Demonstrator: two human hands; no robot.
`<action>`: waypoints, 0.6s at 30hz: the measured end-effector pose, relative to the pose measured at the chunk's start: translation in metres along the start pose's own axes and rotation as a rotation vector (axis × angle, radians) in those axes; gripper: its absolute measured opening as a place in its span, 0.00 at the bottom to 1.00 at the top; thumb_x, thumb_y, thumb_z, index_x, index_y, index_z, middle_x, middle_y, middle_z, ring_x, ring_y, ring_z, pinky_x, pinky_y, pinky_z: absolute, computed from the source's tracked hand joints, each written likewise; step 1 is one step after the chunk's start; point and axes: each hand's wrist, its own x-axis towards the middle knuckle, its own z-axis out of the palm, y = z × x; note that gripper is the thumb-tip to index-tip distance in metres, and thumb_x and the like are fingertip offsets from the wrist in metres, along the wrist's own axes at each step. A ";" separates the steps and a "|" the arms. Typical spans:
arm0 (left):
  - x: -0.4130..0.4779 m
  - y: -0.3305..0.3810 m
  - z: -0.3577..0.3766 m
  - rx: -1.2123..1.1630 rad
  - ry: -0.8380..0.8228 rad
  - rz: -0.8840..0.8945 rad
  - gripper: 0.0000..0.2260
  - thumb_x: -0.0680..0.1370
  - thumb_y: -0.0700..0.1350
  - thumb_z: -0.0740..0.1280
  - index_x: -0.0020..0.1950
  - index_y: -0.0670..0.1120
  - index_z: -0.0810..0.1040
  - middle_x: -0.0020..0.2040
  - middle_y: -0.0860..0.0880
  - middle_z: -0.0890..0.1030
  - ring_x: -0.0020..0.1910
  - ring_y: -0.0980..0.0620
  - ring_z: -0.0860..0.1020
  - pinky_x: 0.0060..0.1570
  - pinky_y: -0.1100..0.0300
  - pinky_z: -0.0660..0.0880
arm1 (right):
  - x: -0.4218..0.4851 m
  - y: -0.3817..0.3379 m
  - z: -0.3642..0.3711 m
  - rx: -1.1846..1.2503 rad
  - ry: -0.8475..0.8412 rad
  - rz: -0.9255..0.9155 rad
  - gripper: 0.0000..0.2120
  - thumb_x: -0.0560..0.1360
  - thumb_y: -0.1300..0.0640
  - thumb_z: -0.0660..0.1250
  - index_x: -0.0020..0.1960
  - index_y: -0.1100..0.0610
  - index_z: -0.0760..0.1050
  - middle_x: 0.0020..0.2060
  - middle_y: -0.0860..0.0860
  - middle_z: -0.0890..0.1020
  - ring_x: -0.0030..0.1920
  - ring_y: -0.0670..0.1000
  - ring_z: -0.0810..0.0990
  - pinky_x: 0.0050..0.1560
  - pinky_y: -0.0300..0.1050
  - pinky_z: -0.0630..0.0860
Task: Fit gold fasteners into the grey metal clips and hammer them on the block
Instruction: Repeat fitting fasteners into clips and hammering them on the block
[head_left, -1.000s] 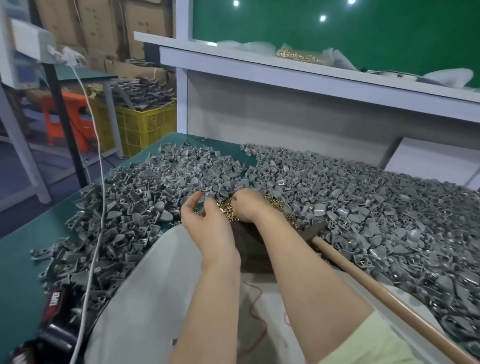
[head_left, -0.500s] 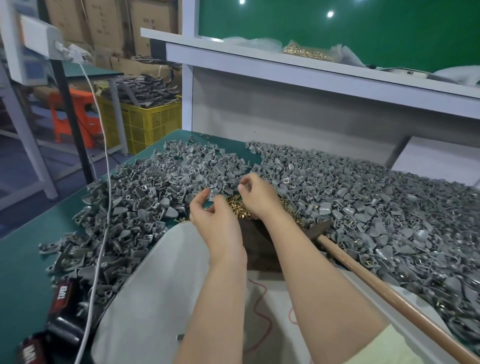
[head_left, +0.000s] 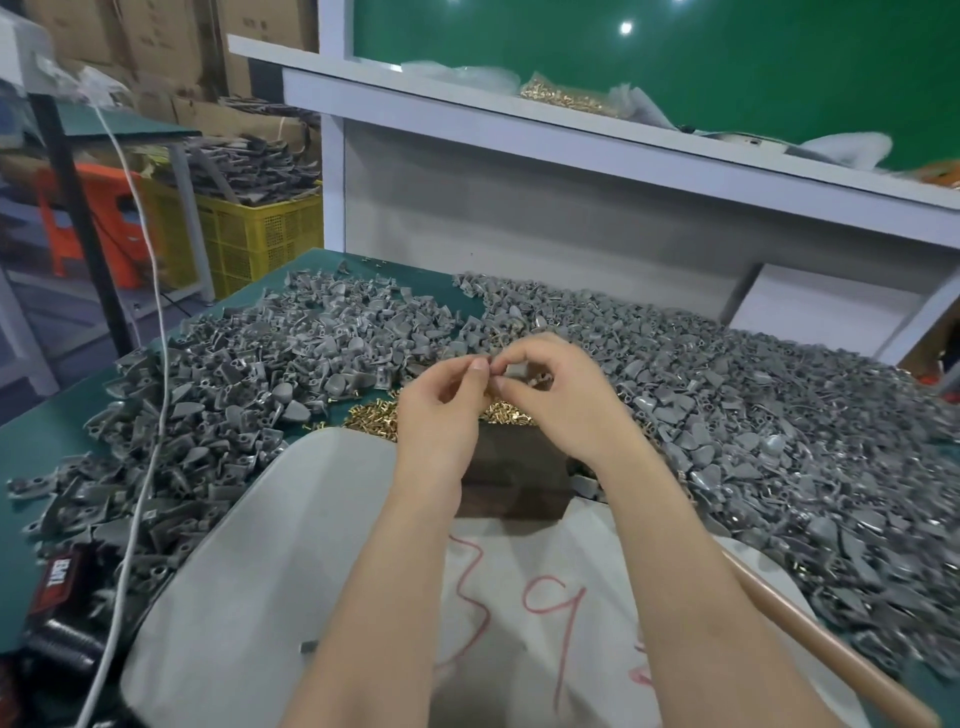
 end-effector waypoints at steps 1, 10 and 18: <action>-0.001 0.001 0.000 -0.021 -0.014 -0.015 0.07 0.79 0.39 0.65 0.45 0.47 0.81 0.42 0.48 0.83 0.44 0.54 0.82 0.48 0.63 0.76 | -0.001 0.001 0.000 -0.024 0.025 0.002 0.04 0.73 0.61 0.70 0.45 0.52 0.79 0.44 0.46 0.76 0.45 0.44 0.75 0.49 0.36 0.71; -0.003 0.004 0.003 -0.157 -0.061 -0.178 0.04 0.79 0.40 0.64 0.49 0.43 0.78 0.51 0.41 0.82 0.47 0.52 0.82 0.46 0.66 0.79 | -0.001 0.006 0.007 0.073 0.177 0.061 0.09 0.76 0.59 0.66 0.55 0.56 0.82 0.52 0.53 0.79 0.50 0.50 0.79 0.57 0.48 0.75; -0.002 0.004 0.002 -0.129 -0.014 -0.065 0.02 0.78 0.37 0.65 0.47 0.43 0.77 0.42 0.45 0.81 0.40 0.55 0.81 0.40 0.68 0.77 | -0.001 0.004 0.009 0.262 0.153 0.148 0.08 0.77 0.61 0.64 0.42 0.54 0.79 0.31 0.44 0.80 0.30 0.38 0.75 0.36 0.34 0.74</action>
